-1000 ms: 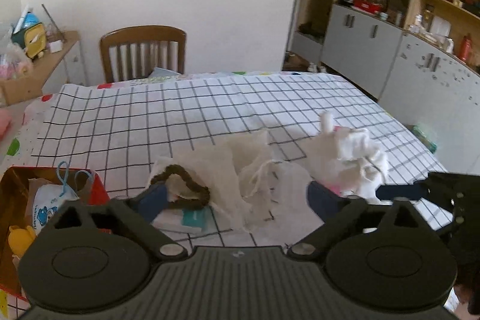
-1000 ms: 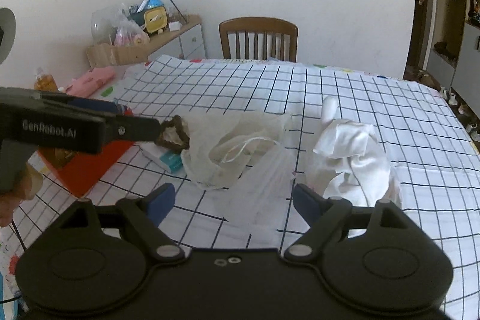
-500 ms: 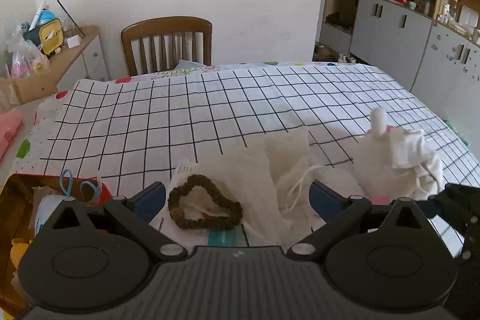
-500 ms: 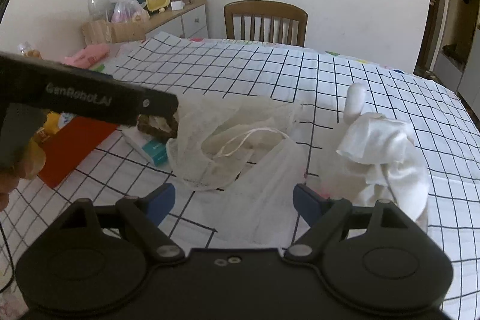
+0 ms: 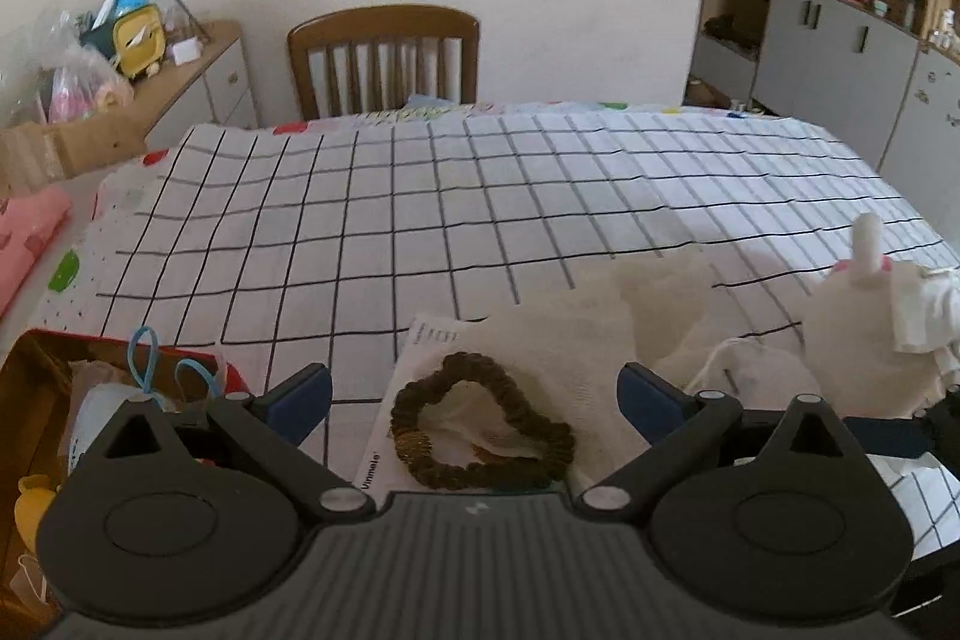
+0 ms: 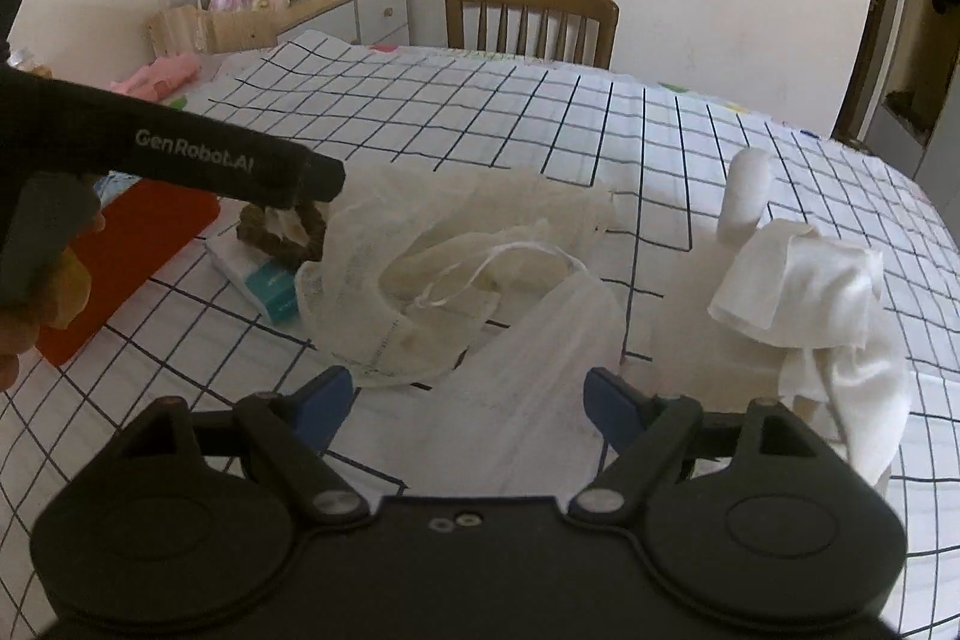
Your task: Organize soft objects
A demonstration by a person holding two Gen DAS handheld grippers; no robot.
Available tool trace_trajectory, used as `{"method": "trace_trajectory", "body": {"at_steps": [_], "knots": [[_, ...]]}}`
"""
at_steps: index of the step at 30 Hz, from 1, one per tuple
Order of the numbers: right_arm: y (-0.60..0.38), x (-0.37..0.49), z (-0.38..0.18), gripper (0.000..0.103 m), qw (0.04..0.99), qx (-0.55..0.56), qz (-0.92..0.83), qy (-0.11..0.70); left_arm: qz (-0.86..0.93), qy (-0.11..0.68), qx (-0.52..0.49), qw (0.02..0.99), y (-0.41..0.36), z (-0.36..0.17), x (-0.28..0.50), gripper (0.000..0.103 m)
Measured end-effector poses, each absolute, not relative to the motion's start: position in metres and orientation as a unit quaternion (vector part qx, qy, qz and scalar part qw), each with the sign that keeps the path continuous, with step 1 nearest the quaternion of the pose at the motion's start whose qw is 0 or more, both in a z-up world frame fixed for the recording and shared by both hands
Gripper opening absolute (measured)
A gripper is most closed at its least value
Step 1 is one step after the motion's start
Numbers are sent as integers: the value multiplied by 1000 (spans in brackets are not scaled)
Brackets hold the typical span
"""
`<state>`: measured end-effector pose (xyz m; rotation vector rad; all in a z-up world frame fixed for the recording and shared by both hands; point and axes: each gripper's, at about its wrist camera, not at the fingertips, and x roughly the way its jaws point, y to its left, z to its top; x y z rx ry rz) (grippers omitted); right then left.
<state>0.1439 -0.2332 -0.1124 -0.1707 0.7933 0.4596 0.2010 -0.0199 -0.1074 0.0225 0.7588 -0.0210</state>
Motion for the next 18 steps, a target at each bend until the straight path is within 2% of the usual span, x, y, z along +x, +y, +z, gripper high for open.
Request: {"method": "trace_trajectory", "body": {"at_steps": [2, 4, 8, 10, 15, 18], "knots": [[-233, 148, -114, 81, 892, -80, 219, 387, -6, 375, 5, 927, -18, -109, 205, 101], [-233, 152, -116, 79, 890, -79, 217, 392, -8, 380, 0, 925, -17, -111, 208, 88], [-234, 158, -119, 76, 887, -75, 216, 402, -8, 389, -9, 921, -15, -116, 212, 71], [-234, 160, -120, 72, 886, -74, 215, 404, -11, 393, -16, 919, -14, -118, 213, 56], [-238, 163, -122, 57, 886, -71, 211, 406, -13, 398, -26, 917, -12, -118, 213, 36], [-240, 163, -122, 50, 888, -69, 205, 407, -20, 398, -32, 917, -12, -116, 211, 32]]}}
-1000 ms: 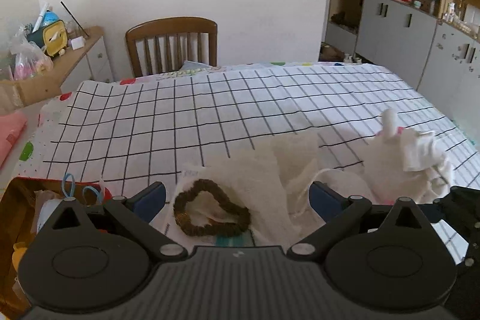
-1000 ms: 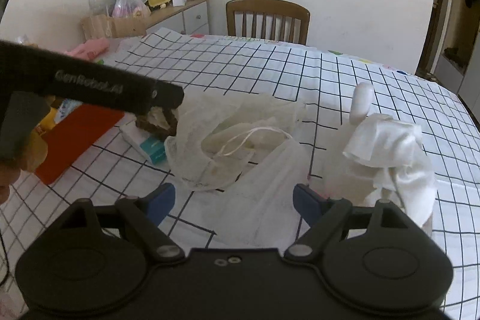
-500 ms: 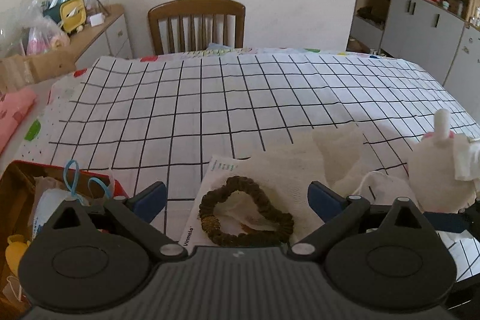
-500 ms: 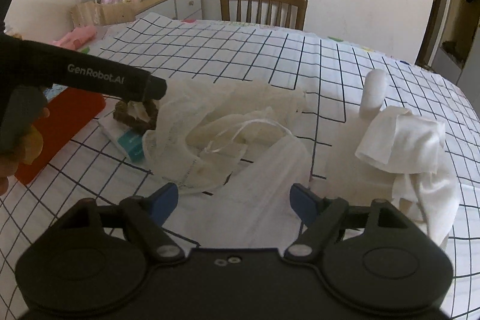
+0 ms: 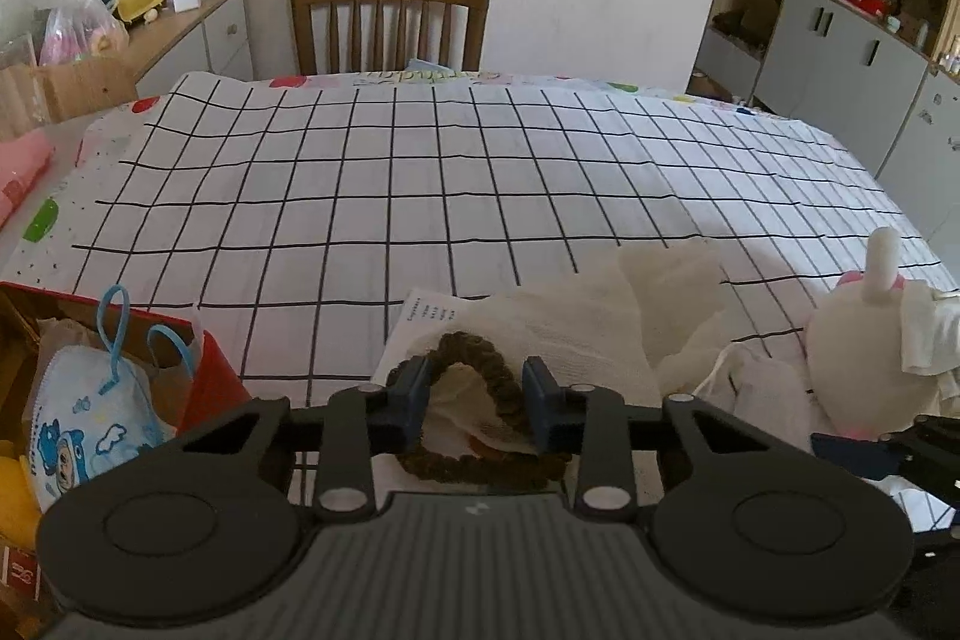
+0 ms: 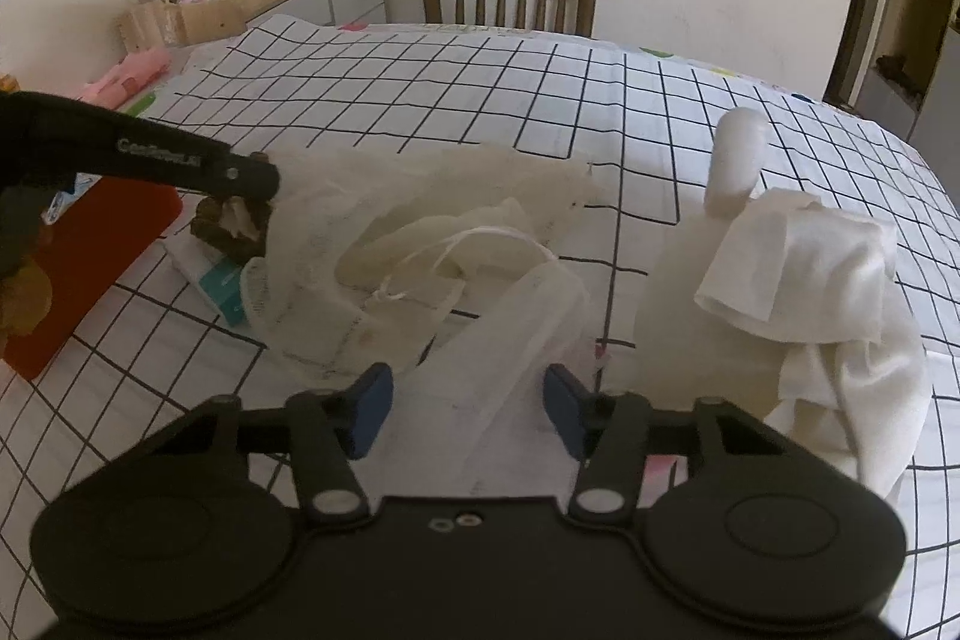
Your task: Organize soft objects
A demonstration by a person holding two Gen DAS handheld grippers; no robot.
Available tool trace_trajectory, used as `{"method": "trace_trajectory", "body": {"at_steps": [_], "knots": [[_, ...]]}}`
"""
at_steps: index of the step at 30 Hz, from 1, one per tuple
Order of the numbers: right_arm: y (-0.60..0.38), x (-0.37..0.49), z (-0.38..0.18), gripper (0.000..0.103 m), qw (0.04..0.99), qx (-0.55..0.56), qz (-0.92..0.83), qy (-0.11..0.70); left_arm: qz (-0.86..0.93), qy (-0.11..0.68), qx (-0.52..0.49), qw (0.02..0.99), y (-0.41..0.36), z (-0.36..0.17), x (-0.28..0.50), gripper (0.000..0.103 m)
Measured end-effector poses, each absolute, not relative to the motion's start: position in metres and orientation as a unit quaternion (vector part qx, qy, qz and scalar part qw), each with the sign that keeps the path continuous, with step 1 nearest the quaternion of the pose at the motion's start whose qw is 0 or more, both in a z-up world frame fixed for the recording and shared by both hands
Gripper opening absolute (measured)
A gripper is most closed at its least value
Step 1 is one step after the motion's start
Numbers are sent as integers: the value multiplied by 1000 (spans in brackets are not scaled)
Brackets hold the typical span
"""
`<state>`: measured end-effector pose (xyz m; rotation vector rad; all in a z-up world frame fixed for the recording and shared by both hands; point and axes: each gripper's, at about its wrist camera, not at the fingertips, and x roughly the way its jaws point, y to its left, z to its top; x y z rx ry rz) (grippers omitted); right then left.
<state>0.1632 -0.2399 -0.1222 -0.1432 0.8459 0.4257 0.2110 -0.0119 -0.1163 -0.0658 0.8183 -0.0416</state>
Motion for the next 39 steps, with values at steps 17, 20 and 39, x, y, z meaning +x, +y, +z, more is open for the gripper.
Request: {"method": "trace_trajectory", "body": {"at_steps": [17, 20, 39], "knots": [[-252, 150, -106, 7, 903, -63, 188, 381, -41, 385, -49, 921, -4, -104, 196, 6], [-256, 142, -97, 5, 908, -59, 187, 371, -47, 377, -51, 924, -1, -97, 187, 5], [-248, 98, -40, 5, 920, -37, 218, 323, -89, 358, -44, 928, 9, -51, 137, 3]]}}
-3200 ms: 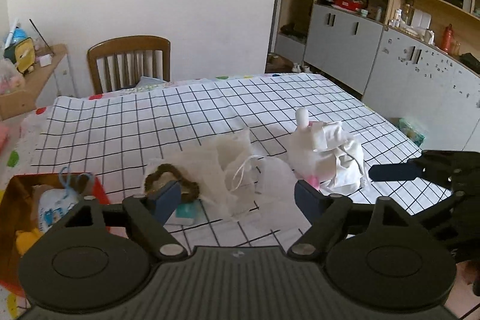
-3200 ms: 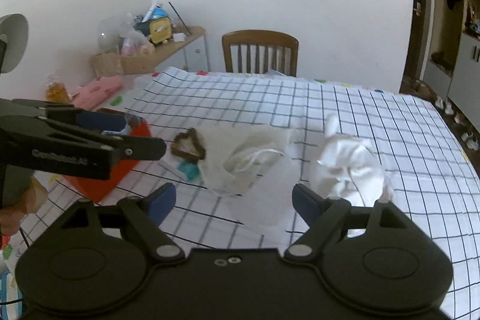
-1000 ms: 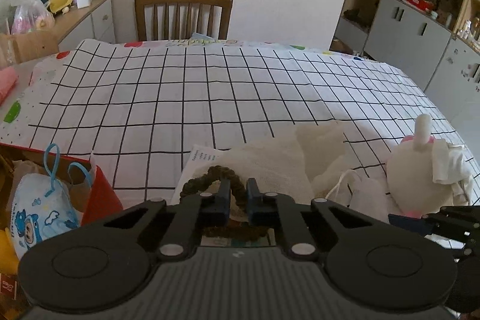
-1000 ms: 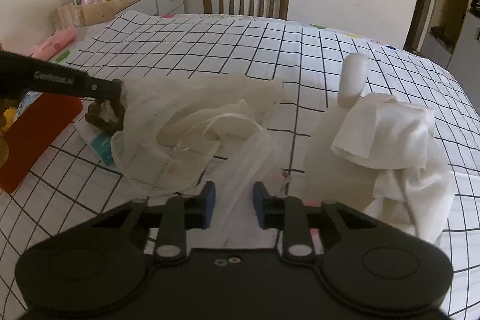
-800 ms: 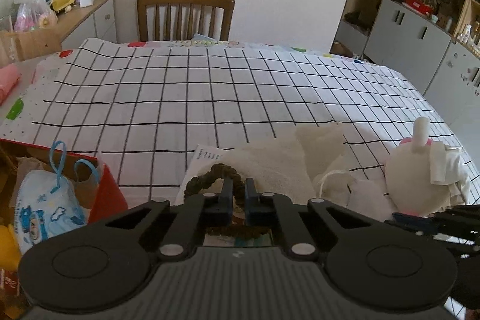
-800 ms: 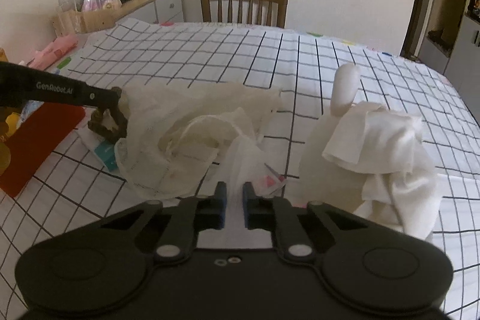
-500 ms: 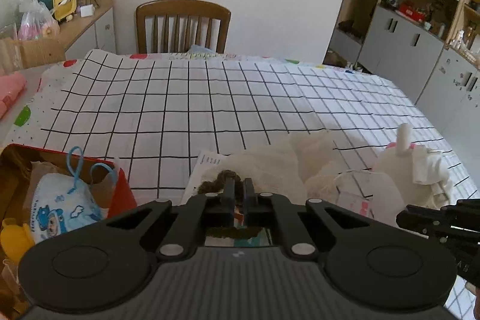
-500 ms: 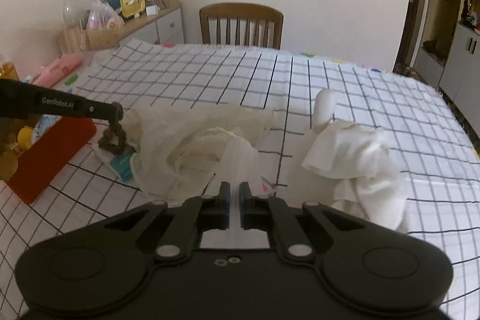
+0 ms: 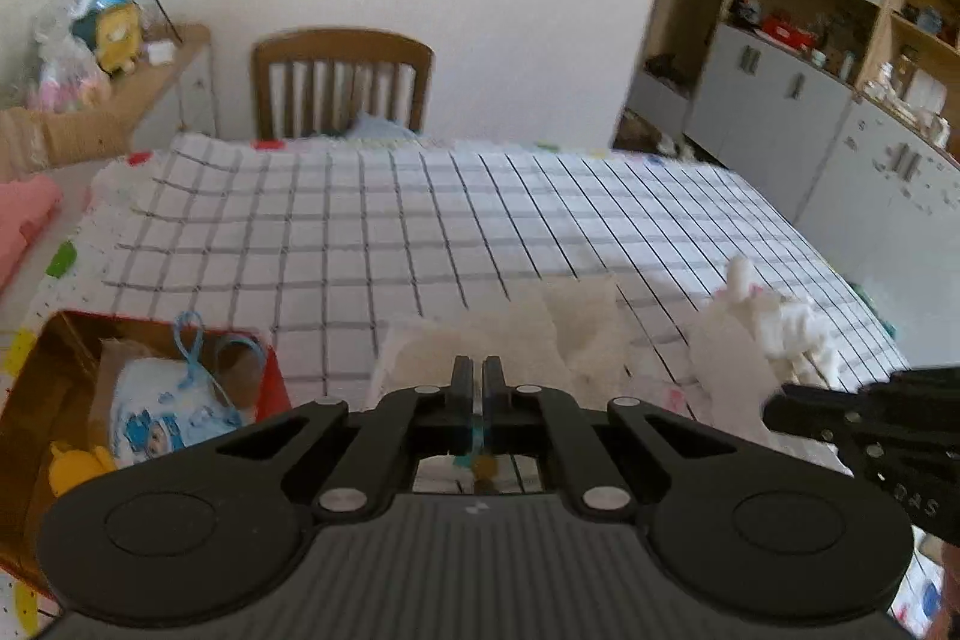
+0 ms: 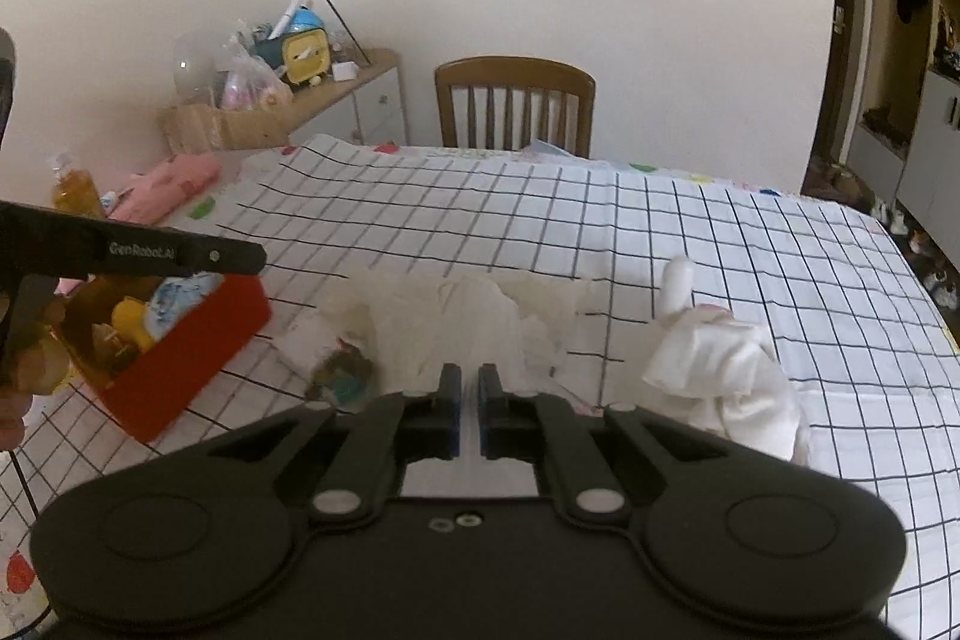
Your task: Organize soft objects
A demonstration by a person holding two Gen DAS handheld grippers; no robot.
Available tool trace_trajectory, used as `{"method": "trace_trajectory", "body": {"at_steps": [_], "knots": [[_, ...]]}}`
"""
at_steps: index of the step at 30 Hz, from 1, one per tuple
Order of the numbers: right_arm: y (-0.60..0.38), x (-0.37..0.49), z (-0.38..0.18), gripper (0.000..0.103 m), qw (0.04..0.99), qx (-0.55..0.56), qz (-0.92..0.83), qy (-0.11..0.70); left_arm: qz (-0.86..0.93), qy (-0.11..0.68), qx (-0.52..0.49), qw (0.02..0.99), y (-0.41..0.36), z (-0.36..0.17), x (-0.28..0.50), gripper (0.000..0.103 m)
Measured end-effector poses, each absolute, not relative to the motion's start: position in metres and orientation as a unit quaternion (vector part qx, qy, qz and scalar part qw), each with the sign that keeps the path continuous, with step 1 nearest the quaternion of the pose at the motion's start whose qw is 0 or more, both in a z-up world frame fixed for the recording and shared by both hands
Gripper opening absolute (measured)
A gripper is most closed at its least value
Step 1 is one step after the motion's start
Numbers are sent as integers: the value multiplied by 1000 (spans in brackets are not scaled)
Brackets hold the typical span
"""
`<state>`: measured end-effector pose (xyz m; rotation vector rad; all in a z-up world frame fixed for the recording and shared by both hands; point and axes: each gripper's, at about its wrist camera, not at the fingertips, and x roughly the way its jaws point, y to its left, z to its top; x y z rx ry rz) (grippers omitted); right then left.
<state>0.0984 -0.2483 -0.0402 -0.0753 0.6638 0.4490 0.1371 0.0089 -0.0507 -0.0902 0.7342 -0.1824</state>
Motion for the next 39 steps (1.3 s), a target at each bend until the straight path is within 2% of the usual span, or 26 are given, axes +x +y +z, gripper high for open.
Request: {"method": "trace_trajectory", "body": {"at_steps": [6, 28, 29, 30, 32, 33, 39], "knots": [[-244, 91, -47, 5, 916, -39, 218, 334, -106, 379, -17, 919, -4, -63, 128, 3], [-255, 89, -66, 5, 905, -40, 217, 363, -98, 415, -21, 904, -15, -118, 135, 7], [-255, 90, -67, 5, 905, -41, 218, 364, -96, 415, -21, 904, -15, -119, 136, 9], [-255, 91, -67, 5, 904, -42, 218, 364, -94, 416, -23, 904, -14, -121, 136, 19], [-256, 92, -68, 5, 904, -42, 218, 366, -91, 414, -31, 905, -11, -122, 135, 54], [-256, 93, -68, 5, 904, -42, 218, 366, -91, 410, -35, 907, -9, -123, 134, 82], [-257, 96, -71, 5, 903, -44, 216, 369, -91, 410, -55, 906, -6, -127, 138, 85]]}}
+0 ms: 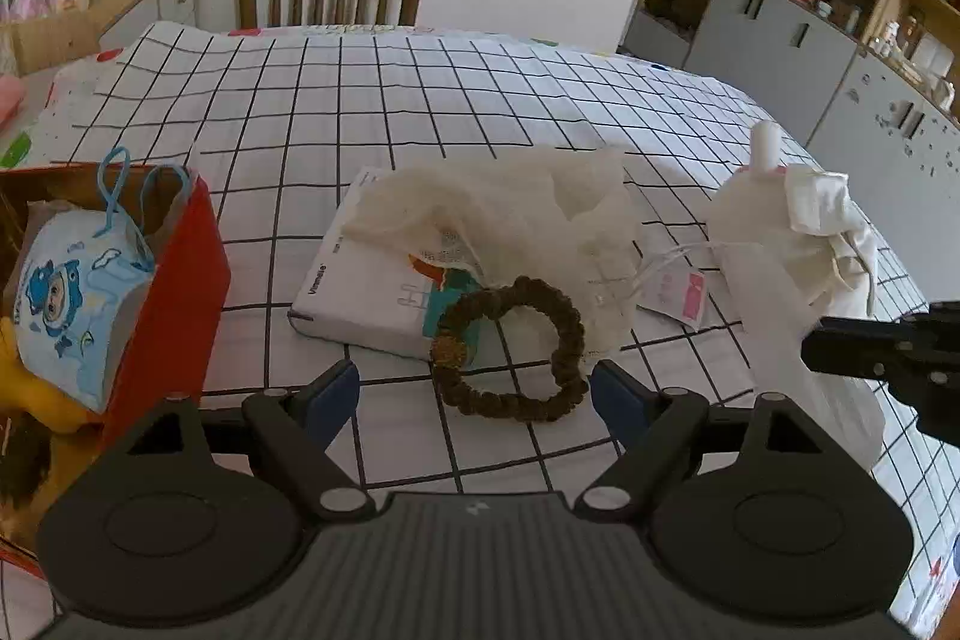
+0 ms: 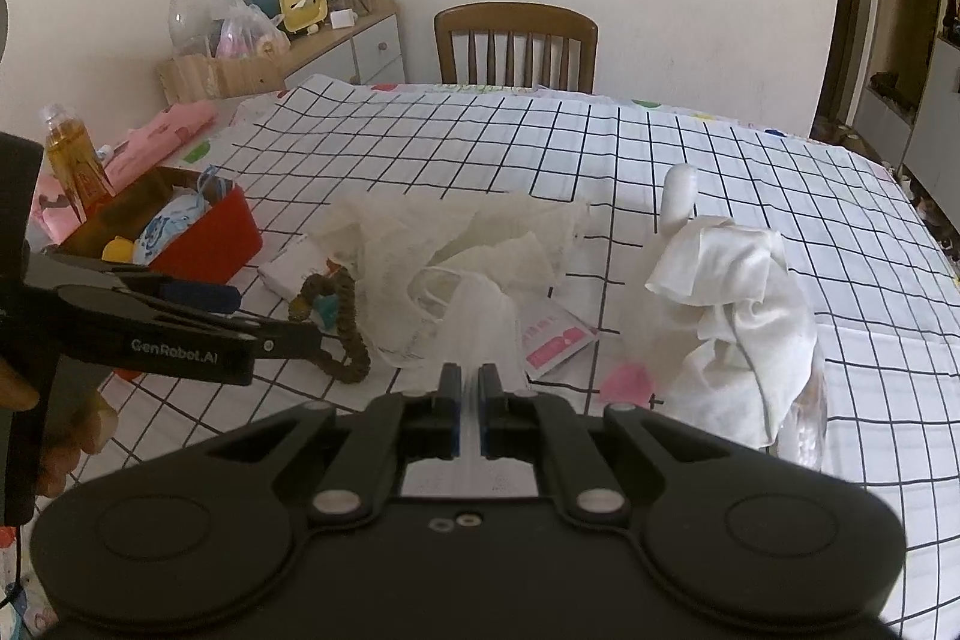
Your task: Organize soft objects
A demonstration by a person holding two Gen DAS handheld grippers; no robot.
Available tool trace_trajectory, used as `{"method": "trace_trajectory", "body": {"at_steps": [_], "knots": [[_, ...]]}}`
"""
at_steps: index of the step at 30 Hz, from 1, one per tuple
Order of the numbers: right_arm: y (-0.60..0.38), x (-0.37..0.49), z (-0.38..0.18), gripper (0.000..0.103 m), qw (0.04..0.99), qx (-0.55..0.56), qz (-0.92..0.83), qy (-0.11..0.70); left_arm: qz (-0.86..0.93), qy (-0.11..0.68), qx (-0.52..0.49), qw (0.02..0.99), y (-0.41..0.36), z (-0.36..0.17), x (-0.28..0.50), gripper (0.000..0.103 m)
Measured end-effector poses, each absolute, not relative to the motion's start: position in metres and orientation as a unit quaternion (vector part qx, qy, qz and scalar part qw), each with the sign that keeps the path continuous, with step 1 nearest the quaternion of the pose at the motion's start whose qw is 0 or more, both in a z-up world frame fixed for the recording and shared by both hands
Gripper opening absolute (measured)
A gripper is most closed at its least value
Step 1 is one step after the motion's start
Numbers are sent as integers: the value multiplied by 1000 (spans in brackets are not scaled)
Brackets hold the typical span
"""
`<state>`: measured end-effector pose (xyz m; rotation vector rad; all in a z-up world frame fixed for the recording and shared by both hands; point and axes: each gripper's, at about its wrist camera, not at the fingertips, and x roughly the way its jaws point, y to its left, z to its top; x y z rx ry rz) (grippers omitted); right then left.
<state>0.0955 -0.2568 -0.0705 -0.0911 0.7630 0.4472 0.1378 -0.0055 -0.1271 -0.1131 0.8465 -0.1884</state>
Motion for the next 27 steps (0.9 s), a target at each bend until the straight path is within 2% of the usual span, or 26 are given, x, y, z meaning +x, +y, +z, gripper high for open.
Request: {"method": "trace_trajectory", "body": {"at_steps": [9, 13, 15, 17, 19, 27], "knots": [[-258, 98, -75, 5, 901, -47, 213, 375, -76, 429, -26, 900, -19, -145, 152, 83], [-258, 99, -76, 5, 901, -49, 213, 375, -72, 438, -43, 895, -15, -148, 157, 44], [-257, 100, -76, 5, 901, -49, 213, 376, -73, 438, -48, 895, -14, -148, 158, 35], [-257, 100, -76, 5, 901, -50, 213, 376, -73, 438, -46, 895, -14, -148, 159, 30], [-257, 100, -76, 5, 901, -52, 213, 376, -72, 438, -48, 895, -13, -147, 158, 16], [-254, 97, -76, 5, 900, -58, 214, 375, -67, 426, -42, 901, -9, -138, 150, 13]]}}
